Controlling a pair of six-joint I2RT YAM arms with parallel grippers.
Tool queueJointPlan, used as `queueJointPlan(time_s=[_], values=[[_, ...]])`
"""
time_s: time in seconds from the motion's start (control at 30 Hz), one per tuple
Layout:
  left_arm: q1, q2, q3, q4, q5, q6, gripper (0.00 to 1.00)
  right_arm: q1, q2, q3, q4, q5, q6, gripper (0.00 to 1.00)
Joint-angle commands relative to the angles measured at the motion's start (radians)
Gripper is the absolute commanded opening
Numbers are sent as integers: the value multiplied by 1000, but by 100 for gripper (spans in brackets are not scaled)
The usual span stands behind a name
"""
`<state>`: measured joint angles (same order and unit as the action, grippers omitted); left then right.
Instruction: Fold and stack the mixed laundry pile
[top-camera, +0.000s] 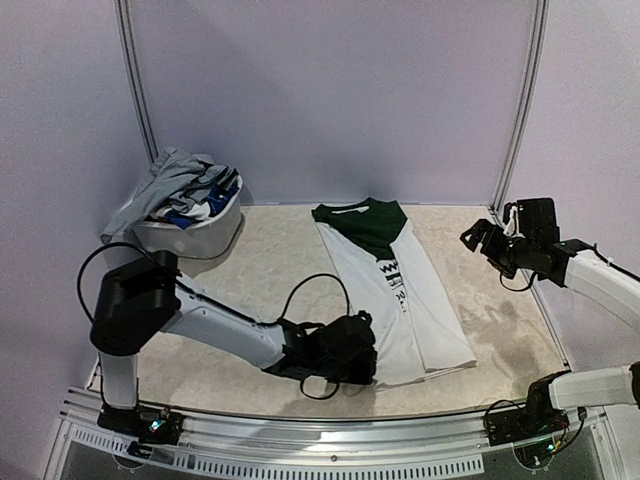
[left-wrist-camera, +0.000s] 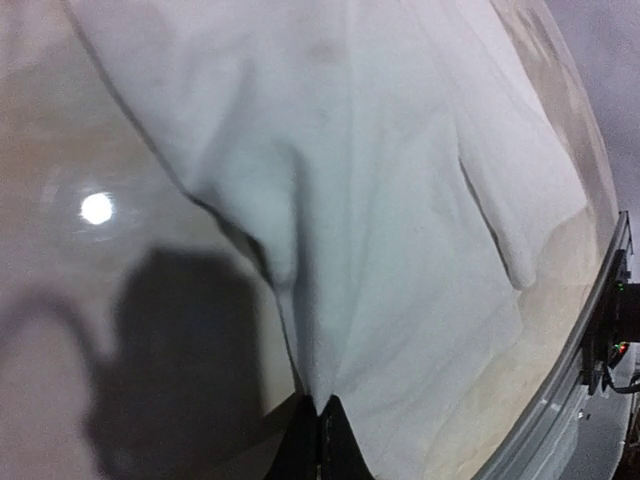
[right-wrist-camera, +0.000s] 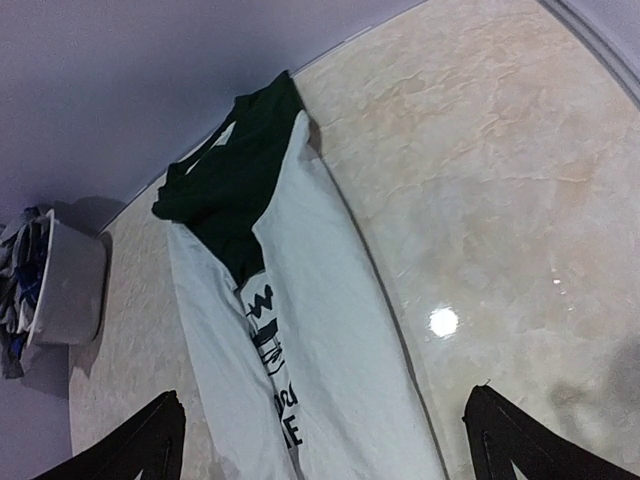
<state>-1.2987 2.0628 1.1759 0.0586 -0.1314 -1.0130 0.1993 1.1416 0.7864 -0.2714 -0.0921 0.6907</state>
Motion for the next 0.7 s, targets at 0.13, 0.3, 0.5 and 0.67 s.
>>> queueJointPlan(time_s=[0.13,0.3,0.5,0.67], values=[[101,-247,-373,55,-62,3,0,249,-6,-27,47,12,20,99],[124,-417,-550,44,-83,-4,0,362,21,-27,36,14,23,99],[119,-670,-674,-116,-158,-27,0,509,-9,-30,-25,85,47,99],[90,-906,-772,-210,-191,-64,0,614,-52,-64,-77,192,101,99]])
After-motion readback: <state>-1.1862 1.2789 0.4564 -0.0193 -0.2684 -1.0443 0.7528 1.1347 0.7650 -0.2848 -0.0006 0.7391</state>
